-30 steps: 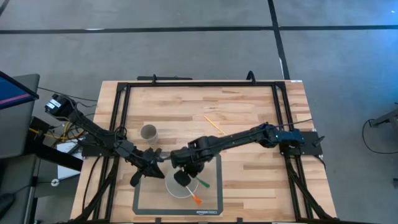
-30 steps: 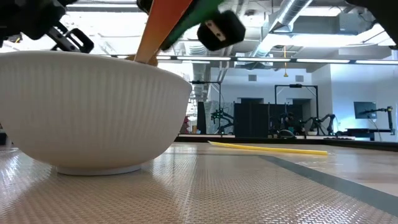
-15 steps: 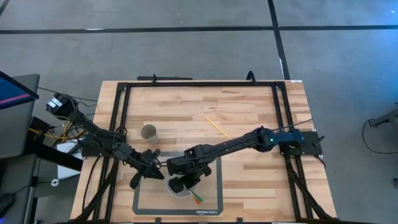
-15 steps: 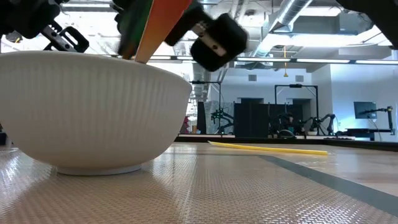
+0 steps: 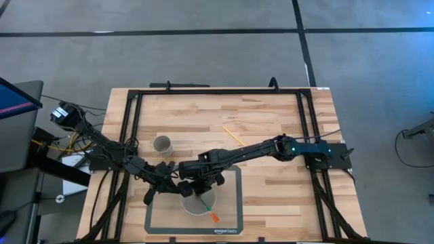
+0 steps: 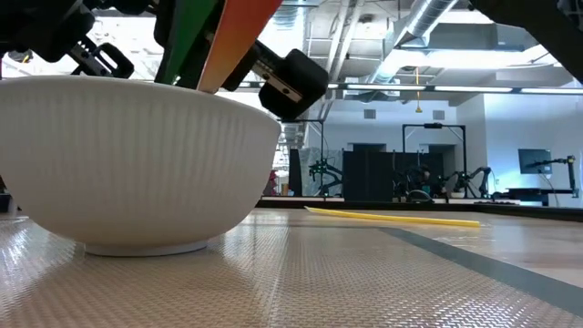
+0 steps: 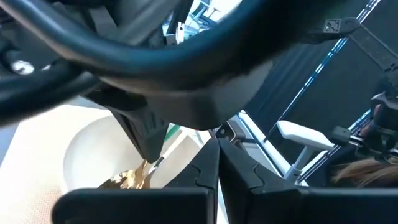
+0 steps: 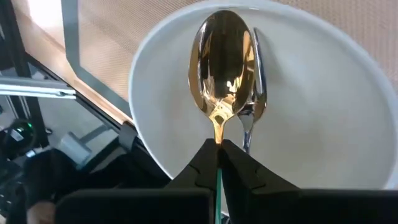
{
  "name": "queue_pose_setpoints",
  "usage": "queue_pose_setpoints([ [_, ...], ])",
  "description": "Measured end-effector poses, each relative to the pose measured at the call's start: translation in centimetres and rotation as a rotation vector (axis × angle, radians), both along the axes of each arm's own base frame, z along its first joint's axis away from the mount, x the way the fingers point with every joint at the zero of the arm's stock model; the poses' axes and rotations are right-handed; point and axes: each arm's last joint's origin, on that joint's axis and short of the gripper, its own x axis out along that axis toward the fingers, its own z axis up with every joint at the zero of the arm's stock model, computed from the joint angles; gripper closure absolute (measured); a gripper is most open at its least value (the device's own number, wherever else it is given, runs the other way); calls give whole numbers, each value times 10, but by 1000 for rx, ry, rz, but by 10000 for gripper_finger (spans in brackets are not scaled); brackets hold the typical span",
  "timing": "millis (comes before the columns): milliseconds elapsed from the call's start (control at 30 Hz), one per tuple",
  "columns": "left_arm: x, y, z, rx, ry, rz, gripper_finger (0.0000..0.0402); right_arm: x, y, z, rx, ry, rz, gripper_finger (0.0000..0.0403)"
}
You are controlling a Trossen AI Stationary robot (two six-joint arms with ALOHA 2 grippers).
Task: Pick & Place Utensil
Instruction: Put the green spoon into the white bowl
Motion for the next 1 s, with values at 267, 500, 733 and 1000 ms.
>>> queue_pose_setpoints([
  [267,0,0,0,-4,4,-11,394,-2,7,0,44,58,-87,400],
  [500,0,0,0,-4,4,-12,394,-3,9,0,59,91,-148,400],
  [733,-1,-1,0,-6,8,-49,394,-3,8,-16,58,180,-199,400],
  [1000,-2,-2,-1,-4,14,-58,394,8,13,-39,154,172,-142,400],
])
